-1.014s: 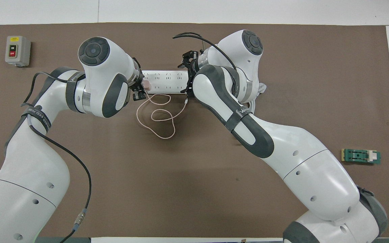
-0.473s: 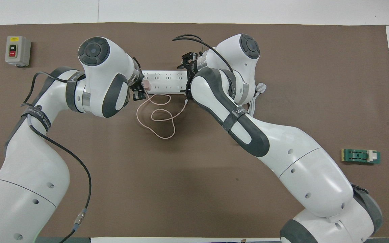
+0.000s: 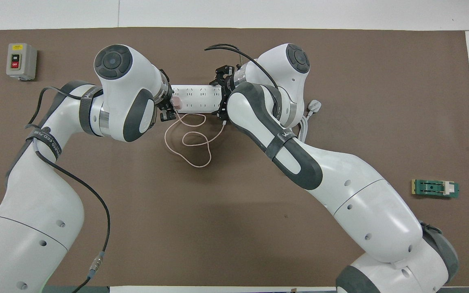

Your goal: Unplug charger and place it aside

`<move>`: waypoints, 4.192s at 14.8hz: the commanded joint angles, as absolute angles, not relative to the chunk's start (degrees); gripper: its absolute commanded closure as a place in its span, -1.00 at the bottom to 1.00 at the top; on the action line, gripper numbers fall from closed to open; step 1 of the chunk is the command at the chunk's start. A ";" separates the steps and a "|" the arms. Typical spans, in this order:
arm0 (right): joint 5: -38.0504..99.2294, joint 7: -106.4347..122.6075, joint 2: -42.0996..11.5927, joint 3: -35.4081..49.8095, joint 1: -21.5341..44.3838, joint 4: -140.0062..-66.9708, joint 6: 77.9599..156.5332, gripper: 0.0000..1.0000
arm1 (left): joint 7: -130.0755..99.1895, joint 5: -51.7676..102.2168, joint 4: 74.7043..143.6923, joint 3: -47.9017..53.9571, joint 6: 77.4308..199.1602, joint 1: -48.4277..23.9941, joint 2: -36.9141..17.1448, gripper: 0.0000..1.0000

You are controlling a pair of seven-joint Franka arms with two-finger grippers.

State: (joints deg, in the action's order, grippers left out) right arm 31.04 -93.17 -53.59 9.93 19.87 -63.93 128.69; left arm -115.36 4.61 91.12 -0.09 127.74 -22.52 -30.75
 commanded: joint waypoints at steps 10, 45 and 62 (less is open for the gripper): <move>31.99 -92.99 -54.58 10.02 19.95 -62.67 129.20 -0.98 | -115.58 3.78 93.60 -0.79 129.20 -23.29 -28.92 -0.27; 32.43 -90.18 -53.96 10.02 19.69 -66.62 133.77 -0.31 | -110.74 3.78 94.40 -0.79 128.85 -24.17 -28.48 1.00; 32.26 -90.18 -53.44 9.93 19.69 -66.97 133.77 -0.40 | -109.51 3.78 94.75 -0.70 117.97 -22.59 -18.65 1.00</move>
